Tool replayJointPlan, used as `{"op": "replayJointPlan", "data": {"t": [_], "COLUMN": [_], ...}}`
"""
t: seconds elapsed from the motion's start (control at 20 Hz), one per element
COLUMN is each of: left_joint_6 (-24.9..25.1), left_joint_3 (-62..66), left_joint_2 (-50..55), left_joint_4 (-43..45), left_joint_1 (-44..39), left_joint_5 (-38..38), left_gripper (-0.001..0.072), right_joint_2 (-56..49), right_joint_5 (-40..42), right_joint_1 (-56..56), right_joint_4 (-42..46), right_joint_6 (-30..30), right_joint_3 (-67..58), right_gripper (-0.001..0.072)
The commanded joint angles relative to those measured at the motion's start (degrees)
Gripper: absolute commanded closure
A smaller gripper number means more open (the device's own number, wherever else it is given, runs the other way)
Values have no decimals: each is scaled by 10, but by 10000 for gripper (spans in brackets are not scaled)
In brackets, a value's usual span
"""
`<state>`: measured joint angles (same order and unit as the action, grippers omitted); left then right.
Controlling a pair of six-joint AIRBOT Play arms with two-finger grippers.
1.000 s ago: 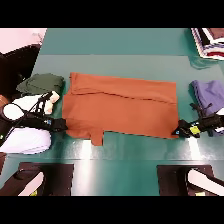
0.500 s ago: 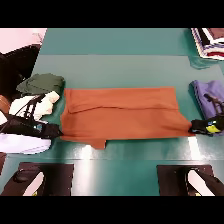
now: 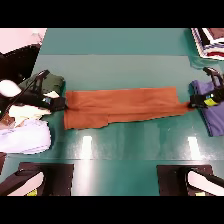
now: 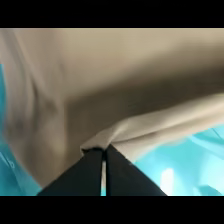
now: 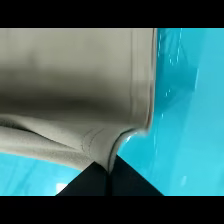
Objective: Fold the shirts.
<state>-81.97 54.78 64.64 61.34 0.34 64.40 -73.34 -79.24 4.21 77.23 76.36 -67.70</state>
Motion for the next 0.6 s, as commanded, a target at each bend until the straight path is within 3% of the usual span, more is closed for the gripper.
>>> {"op": "replayJointPlan", "data": {"t": [0.0,0.15,0.2,0.25,0.3,0.45,0.5,0.55], "left_joint_6": [37,34,33,22,15,14,15,17], "left_joint_3": [83,131,139,142,144,170,177,179], "left_joint_2": [125,185,194,195,195,195,194,194], "left_joint_4": [-5,-5,-7,-8,-9,-7,-12,-17], "left_joint_1": [1,1,1,1,1,1,0,0], "left_joint_5": [-71,-88,-89,-96,-98,-32,-5,16], "left_gripper": [680,670,414,205,192,194,327,546], "right_joint_2": [-104,-168,-183,-198,-205,-206,-203,-198], "right_joint_5": [17,18,18,17,15,-11,-25,-26], "right_joint_1": [-8,-4,-4,-4,0,25,42,61], "right_joint_4": [-33,-85,-98,-115,-136,-168,-168,-168], "right_joint_6": [3,3,3,3,2,-21,-24,-26], "right_joint_3": [-86,-143,-158,-174,-183,-182,-174,-157], "right_gripper": [697,695,611,370,314,314,314,314]}}
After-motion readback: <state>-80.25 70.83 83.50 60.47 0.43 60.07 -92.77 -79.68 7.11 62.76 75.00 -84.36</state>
